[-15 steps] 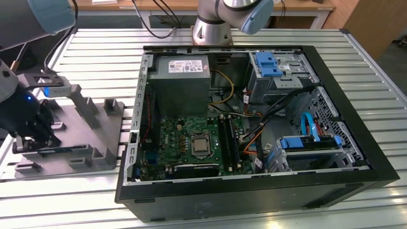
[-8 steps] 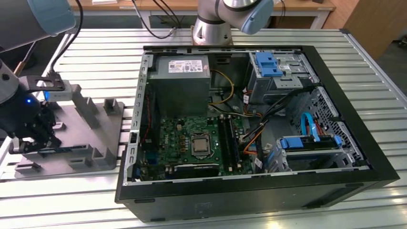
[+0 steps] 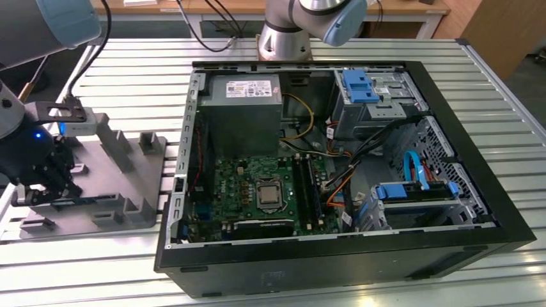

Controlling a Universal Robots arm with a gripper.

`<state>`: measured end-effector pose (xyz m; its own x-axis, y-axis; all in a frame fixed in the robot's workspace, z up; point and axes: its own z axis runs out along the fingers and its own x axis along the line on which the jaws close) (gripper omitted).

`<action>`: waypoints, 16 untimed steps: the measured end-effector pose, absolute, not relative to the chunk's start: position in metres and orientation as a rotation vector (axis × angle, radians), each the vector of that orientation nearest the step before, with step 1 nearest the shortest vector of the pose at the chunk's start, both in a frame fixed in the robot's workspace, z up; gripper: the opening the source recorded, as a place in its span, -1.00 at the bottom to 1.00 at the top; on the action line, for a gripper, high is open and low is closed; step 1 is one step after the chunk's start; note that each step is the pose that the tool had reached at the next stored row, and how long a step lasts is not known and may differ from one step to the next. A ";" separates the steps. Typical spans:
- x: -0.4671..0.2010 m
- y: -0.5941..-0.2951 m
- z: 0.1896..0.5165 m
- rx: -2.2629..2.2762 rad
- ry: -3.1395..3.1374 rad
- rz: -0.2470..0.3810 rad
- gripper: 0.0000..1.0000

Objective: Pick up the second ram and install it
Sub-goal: 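Pick up the second ram and move it above second insertion slot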

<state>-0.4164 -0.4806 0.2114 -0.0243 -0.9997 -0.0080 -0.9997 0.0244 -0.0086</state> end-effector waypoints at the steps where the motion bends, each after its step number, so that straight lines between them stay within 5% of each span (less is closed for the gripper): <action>1: -0.416 -0.481 0.211 -2.186 2.240 -0.001 -0.67; 3: -0.416 -0.481 0.211 -2.186 2.240 -0.001 -0.53; 16: -0.417 -0.484 0.194 -2.186 2.240 -0.001 -0.53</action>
